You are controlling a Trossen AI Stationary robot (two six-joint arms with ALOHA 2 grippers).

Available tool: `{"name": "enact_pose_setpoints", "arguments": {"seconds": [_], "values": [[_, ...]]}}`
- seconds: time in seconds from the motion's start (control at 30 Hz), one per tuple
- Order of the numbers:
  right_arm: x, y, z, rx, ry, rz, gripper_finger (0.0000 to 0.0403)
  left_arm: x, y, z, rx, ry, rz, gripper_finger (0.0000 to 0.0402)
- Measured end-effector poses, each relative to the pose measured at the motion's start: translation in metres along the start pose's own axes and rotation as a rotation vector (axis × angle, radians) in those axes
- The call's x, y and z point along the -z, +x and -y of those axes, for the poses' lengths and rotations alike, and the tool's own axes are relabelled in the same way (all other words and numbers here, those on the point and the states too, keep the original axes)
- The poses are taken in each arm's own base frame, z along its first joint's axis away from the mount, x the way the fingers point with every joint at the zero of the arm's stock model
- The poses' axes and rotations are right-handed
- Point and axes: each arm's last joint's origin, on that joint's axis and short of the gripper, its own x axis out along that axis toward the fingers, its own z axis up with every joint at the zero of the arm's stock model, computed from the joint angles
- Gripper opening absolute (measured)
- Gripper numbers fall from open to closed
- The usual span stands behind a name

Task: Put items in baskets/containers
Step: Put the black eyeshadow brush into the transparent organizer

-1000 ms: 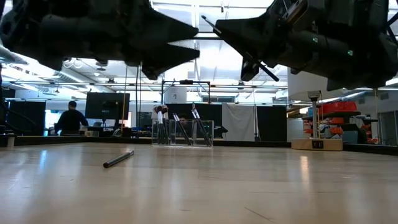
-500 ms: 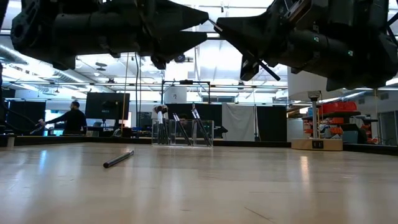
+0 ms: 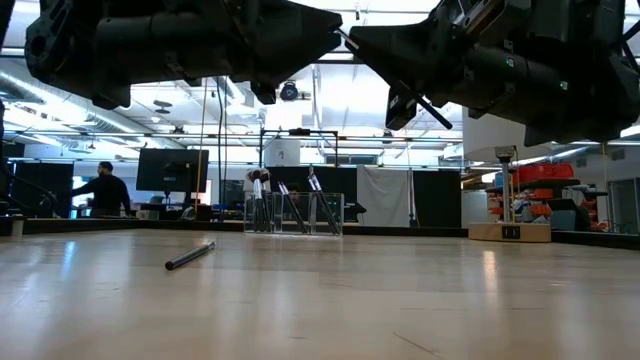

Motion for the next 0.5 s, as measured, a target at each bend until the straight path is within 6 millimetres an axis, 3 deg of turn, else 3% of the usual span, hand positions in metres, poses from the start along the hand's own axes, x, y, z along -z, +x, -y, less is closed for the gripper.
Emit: {"name": "enact_pose_setpoints", "arguments": {"seconds": [0.37, 0.5], "values": [[0.0008, 0.0, 0.0003, 0.004, 0.009, -0.009, 0.0009, -0.0011, 0.0003, 0.0009, 0.027, -0.008, 0.009, 0.0014], [0.0015, 0.0, 0.0003, 0.004, 0.009, -0.016, 0.0009, -0.001, 0.0003, 0.0013, 0.043, -0.024, 0.008, 0.0007]]}}
